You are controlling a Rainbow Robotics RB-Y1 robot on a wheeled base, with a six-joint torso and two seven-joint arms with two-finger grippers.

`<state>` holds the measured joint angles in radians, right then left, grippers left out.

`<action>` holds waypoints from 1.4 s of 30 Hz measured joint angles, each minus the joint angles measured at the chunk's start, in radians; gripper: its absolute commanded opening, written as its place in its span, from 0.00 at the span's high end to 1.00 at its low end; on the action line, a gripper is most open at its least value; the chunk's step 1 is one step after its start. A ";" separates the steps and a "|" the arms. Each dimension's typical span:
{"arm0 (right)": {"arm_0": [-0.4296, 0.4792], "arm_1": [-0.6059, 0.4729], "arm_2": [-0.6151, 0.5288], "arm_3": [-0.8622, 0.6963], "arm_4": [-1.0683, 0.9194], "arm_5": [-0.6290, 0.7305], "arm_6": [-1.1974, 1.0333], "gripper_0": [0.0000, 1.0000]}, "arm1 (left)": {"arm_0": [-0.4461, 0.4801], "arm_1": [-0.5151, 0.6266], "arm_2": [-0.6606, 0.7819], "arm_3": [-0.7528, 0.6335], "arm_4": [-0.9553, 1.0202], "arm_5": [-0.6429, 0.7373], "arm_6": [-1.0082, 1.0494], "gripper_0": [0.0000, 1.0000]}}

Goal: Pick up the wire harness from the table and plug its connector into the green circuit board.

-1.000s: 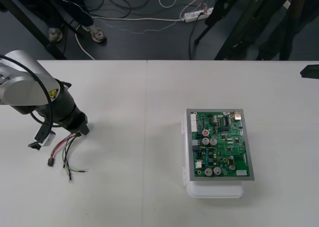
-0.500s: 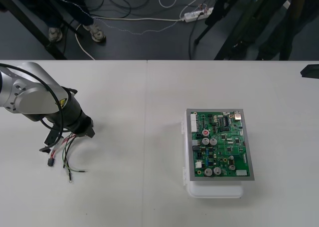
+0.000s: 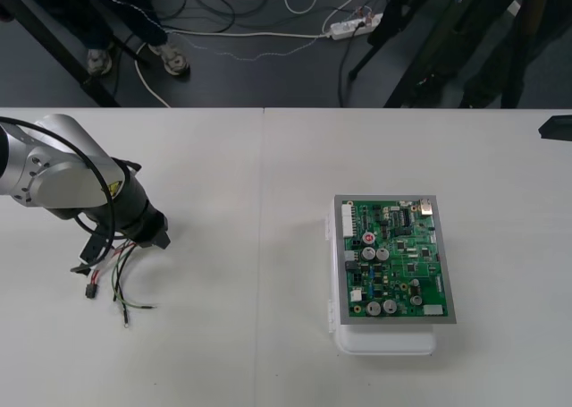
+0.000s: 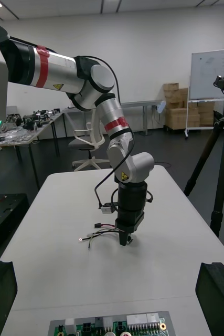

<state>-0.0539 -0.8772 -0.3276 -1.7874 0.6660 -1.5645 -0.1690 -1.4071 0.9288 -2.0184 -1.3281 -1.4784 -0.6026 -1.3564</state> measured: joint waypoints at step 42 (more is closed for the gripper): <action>0.000 0.014 0.004 -0.001 0.000 0.000 0.000 0.00 | 0.038 -0.015 0.001 0.015 -0.025 0.046 0.000 0.51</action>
<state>-0.0539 -0.8635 -0.3239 -1.7883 0.6662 -1.5645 -0.1689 -1.3692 0.9136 -2.0175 -1.3131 -1.5036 -0.5570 -1.3569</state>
